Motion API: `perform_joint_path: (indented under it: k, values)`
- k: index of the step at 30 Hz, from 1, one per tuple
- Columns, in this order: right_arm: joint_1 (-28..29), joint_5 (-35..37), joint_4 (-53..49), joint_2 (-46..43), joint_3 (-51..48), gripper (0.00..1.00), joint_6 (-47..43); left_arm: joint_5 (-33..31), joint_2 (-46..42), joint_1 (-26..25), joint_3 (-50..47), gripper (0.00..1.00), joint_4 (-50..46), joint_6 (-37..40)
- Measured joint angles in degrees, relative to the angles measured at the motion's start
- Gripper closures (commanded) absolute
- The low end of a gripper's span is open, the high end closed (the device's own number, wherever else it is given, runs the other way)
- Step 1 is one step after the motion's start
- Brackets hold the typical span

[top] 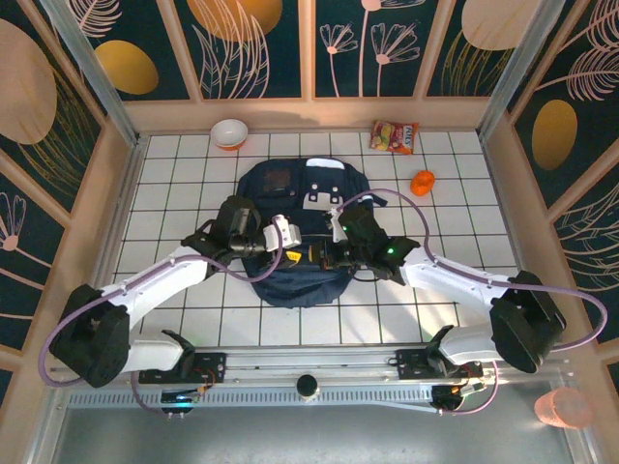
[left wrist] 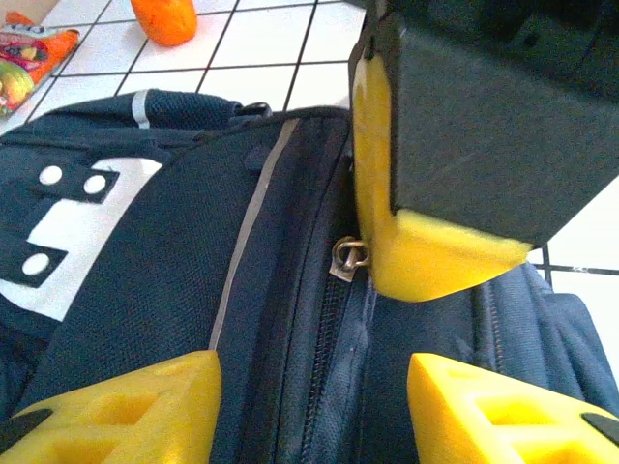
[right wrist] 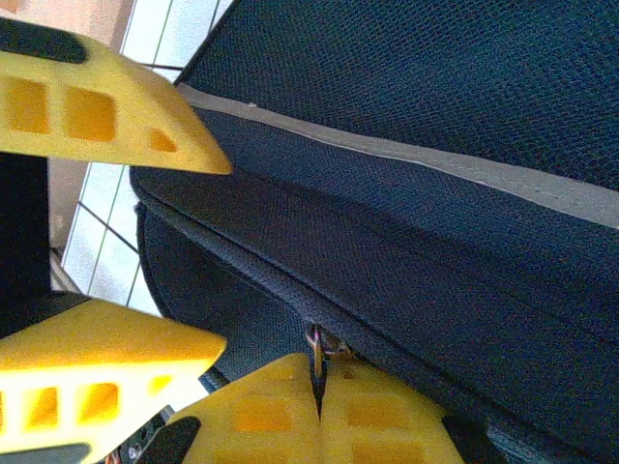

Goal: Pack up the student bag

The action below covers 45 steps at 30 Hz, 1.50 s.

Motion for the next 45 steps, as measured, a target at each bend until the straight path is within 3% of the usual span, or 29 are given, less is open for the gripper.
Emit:
perform_joint_path:
  k: [2,8,11,26,27,29,31,36,45]
  values:
    - [0.0,0.0,0.0,0.0,0.0,1.00,0.0,-0.4,1.0,0.0,0.1,0.55,0.0,0.5]
    - [-0.3,0.2,-0.2,0.0,0.0,1.00,0.0,-1.4,3.4,-0.6,1.9,0.93,-0.6,2.2]
    - [-0.9,0.2,-1.2,-0.1,0.0,1.00,0.0,-2.3,3.4,-0.9,1.9,1.00,-1.0,3.0]
    - [-6.3,-0.7,-7.0,-8.0,-1.9,1.00,-0.4,-2.4,1.4,-1.2,1.7,1.00,0.2,-0.2]
    - [-6.2,-0.8,-7.0,-7.9,-2.0,1.00,-0.5,-2.3,1.4,-1.2,1.7,0.97,0.2,-0.4]
    - [-5.8,-0.9,-6.7,-7.8,-2.0,1.00,-0.4,-1.8,1.4,-1.2,1.7,0.66,0.2,-0.9]
    - [-5.2,-0.9,-5.9,-7.0,-2.0,1.00,-0.5,-0.7,1.4,-1.2,1.7,0.52,0.2,-2.0]
    - [-4.7,-0.9,-5.1,-4.8,-2.0,1.00,-0.5,0.9,1.4,-3.1,1.9,0.47,1.0,-5.0]
    - [-4.7,-1.2,-4.9,-4.7,-2.0,1.00,-0.5,0.7,6.6,-5.0,8.8,0.51,-2.0,-3.1]
